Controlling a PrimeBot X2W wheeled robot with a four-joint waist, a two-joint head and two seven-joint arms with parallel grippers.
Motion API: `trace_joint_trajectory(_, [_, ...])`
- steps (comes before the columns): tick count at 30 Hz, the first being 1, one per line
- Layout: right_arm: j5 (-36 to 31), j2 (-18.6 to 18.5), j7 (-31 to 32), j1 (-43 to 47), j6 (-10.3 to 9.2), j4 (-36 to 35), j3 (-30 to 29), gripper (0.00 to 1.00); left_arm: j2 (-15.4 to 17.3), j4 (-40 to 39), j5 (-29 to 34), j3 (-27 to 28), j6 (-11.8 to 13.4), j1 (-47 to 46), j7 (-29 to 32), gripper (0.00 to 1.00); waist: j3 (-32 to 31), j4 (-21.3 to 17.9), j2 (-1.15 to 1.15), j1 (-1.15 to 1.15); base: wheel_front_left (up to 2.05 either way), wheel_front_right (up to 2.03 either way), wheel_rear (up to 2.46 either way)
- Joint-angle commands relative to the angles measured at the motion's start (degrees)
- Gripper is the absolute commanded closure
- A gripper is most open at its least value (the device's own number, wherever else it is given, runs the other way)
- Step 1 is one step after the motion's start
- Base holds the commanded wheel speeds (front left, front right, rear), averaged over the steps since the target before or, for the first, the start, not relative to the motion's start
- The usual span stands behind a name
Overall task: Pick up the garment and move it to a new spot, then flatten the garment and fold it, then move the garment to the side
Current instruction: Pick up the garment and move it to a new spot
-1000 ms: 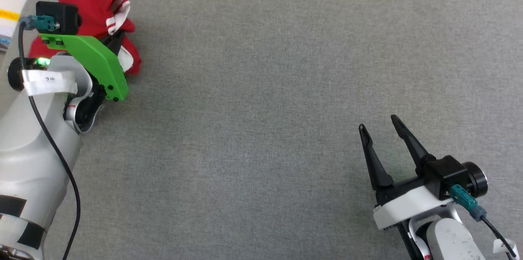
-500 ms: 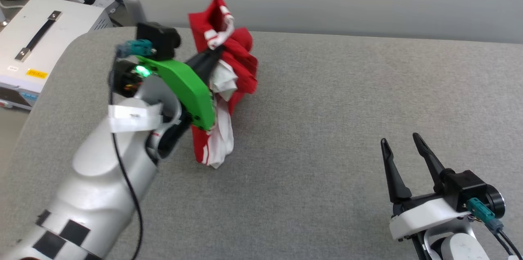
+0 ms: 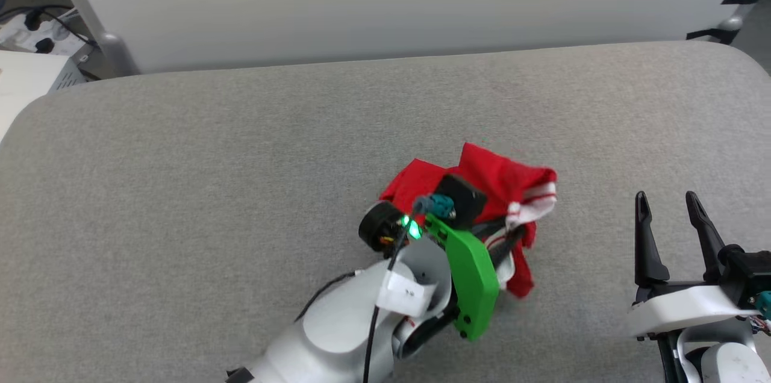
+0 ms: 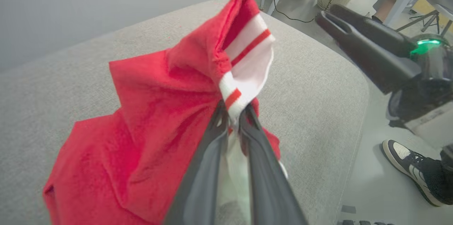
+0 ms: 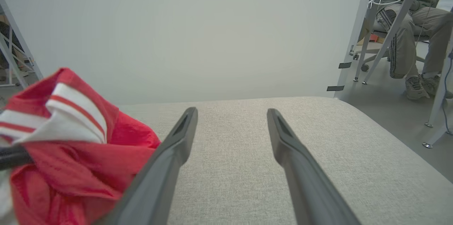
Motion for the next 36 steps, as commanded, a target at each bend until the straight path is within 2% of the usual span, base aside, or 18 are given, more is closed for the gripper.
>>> trace_joint_trajectory(1, [0.39,0.16,-0.34,-0.9,-0.04,0.08,0.13,0.0,0.0,0.54,0.08,-1.46,-0.14,1.12,-0.05,0.0,0.19,-2.14,0.0,0.01,0.0,0.0,0.0])
trace_joint_trajectory(5, [0.93,0.17,-0.34,-0.68,-0.04,0.59,0.34,0.0,-0.08,-1.18,-2.58,-6.23,0.13,1.81,-1.44,0.0,0.29,-2.41,0.0,0.01,0.0,0.0,0.0])
trace_joint_trajectory(10, [1.07,0.17,-0.34,0.24,-0.04,1.49,1.36,0.0,-0.09,0.31,-4.46,-6.24,1.65,0.35,-4.66,0.0,-0.77,-0.55,0.0,0.01,0.0,0.0,0.0])
trace_joint_trajectory(13, [0.94,0.17,-0.34,0.94,-0.04,1.96,1.97,0.0,0.29,2.48,-4.13,-4.18,2.67,-0.98,-8.51,0.0,-1.86,1.13,0.0,0.01,0.0,0.0,0.0])
trace_joint_trajectory(16, [0.56,0.18,-0.34,1.76,-0.04,2.32,2.05,0.0,2.25,3.59,-4.31,-1.74,3.06,-1.36,-12.23,0.0,-2.97,2.9,0.0,0.01,0.0,0.0,0.0])
trace_joint_trajectory(21, [0.1,0.18,0.03,3.43,-0.04,2.25,2.05,0.0,8.2,2.59,-4.34,2.95,5.35,0.83,-16.62,0.0,-4.73,5.27,0.0,0.01,0.0,0.0,0.0])
trace_joint_trajectory(27, [0.29,0.07,0.77,5.19,-0.04,1.16,2.72,0.0,14.93,-3.0,-3.41,8.89,8.41,8.85,-17.93,0.0,-5.96,6.54,0.0,0.01,0.0,0.0,0.0])
trace_joint_trajectory(32, [0.8,-0.16,1.03,6.54,-0.04,0.12,3.44,0.0,16.9,-10.78,-0.31,16.43,10.4,18.56,-17.98,0.0,-6.54,6.75,0.0,0.01,0.0,0.0,0.0])
trace_joint_trajectory(36, [1.34,-0.32,0.95,7.92,-0.04,-0.65,3.93,0.0,15.54,-15.87,4.01,21.55,10.73,26.57,-17.99,0.0,-6.87,6.9,0.0,0.01,0.0,0.0,0.0])
